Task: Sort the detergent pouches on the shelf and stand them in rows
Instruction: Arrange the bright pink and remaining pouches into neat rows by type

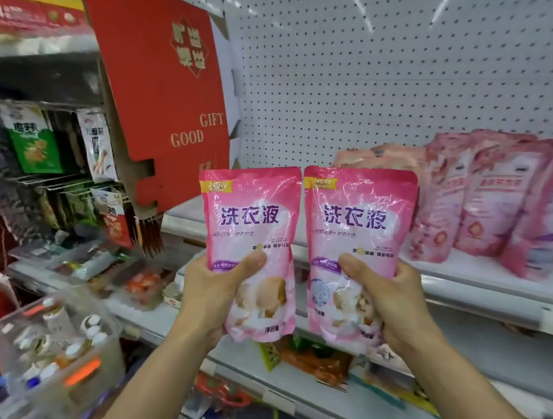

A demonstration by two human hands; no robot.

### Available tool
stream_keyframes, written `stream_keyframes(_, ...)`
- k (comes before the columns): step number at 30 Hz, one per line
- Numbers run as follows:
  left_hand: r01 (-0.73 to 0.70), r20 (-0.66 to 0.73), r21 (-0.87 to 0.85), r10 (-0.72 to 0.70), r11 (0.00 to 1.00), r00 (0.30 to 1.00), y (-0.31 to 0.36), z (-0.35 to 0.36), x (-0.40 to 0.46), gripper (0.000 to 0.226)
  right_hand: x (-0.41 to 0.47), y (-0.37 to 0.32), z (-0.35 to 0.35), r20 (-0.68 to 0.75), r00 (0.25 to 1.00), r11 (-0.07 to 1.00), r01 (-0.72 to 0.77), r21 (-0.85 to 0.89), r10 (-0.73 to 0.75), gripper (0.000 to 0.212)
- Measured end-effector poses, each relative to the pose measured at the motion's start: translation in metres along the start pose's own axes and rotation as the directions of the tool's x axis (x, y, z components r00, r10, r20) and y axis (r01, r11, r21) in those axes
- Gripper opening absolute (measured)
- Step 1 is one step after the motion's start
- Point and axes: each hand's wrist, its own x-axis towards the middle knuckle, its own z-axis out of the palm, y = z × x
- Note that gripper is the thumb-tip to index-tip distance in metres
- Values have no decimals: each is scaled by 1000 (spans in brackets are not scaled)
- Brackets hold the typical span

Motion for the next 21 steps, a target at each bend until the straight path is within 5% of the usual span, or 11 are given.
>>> stream_keyframes(5,-55,-17,-33,54,998,998,1,-22,71,26,54,7,49,21,998,999,52,9,-52,27)
stream_keyframes(9,-124,2,-8,124,992,992,2,-28,134,17,107,16,82,24,997,996,78,44,-80,39)
stream_keyframes(13,-121,-11,8,121,993,993,3,-28,206,32,166,20,111,23,994,994,107,25,-107,30)
stream_keyframes(21,-102,-32,0,102,995,994,-8,-12,338,35,279,40,158,-121,984,991,135,5,-134,20)
